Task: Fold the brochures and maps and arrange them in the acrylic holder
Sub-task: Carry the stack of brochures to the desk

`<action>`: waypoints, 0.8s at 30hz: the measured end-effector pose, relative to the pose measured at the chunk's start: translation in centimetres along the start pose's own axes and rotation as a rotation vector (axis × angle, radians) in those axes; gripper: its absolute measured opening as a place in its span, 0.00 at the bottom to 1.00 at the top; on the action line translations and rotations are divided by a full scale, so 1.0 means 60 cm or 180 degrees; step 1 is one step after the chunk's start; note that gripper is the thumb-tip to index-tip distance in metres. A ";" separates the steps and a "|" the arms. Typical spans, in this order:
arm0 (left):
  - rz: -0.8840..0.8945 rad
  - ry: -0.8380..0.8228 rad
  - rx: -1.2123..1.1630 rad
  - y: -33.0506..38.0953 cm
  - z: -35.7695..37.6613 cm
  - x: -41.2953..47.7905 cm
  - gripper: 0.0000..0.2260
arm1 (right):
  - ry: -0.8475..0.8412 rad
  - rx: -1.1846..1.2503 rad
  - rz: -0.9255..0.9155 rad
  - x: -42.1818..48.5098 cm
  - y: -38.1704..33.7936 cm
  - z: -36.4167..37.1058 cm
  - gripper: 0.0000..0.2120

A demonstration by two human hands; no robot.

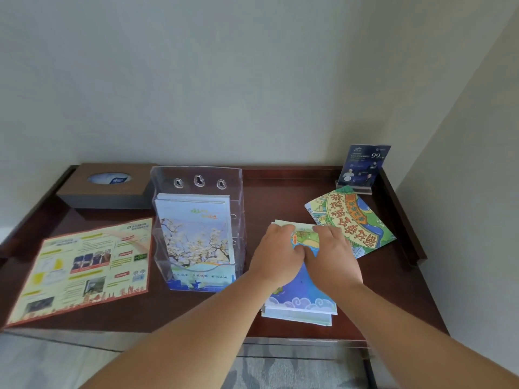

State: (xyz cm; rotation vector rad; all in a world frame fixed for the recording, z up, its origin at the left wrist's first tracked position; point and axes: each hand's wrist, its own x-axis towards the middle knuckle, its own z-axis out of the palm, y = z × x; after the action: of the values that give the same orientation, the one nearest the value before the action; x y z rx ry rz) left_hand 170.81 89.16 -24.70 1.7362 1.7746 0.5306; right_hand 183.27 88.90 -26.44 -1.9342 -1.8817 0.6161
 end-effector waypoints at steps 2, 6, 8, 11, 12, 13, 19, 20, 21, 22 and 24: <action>0.0065 0.0047 -0.0069 0.009 -0.025 -0.013 0.18 | 0.0067 0.0087 -0.0074 -0.008 -0.013 -0.015 0.24; 0.0313 0.0218 -0.0160 0.023 -0.085 -0.044 0.19 | 0.0241 0.0199 -0.0197 -0.027 -0.054 -0.043 0.23; 0.0446 0.0346 -0.0180 0.021 -0.119 -0.062 0.18 | 0.0374 0.0210 -0.0292 -0.039 -0.084 -0.055 0.23; 0.0635 0.0572 -0.0194 0.001 -0.172 -0.092 0.17 | 0.0586 0.0191 -0.0461 -0.064 -0.138 -0.059 0.22; 0.0676 0.0627 -0.0213 -0.012 -0.190 -0.104 0.17 | 0.0634 0.0193 -0.0510 -0.075 -0.158 -0.057 0.22; 0.0700 0.0676 -0.0225 -0.028 -0.209 -0.117 0.17 | 0.0678 0.0191 -0.0563 -0.087 -0.179 -0.052 0.21; 0.0521 0.0807 -0.0198 -0.173 -0.325 -0.210 0.17 | 0.0644 0.0213 -0.0728 -0.168 -0.330 0.022 0.20; 0.0476 0.0822 -0.0190 -0.201 -0.345 -0.225 0.17 | 0.0603 0.0197 -0.0761 -0.179 -0.356 0.039 0.20; 0.0417 0.0845 -0.0175 -0.228 -0.364 -0.238 0.17 | 0.0559 0.0189 -0.0803 -0.189 -0.380 0.055 0.20; 0.0341 0.0874 -0.0158 -0.253 -0.382 -0.250 0.17 | 0.0503 0.0191 -0.0847 -0.198 -0.403 0.071 0.19; 0.0171 0.0931 -0.0126 -0.301 -0.413 -0.268 0.17 | 0.0353 0.0185 -0.0904 -0.211 -0.443 0.101 0.19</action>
State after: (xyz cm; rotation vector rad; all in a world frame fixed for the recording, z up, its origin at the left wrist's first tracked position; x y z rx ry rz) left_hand 140.42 75.02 -15.89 1.7536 1.9020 0.8748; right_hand 157.56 77.04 -16.29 -1.5907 -1.9941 0.4610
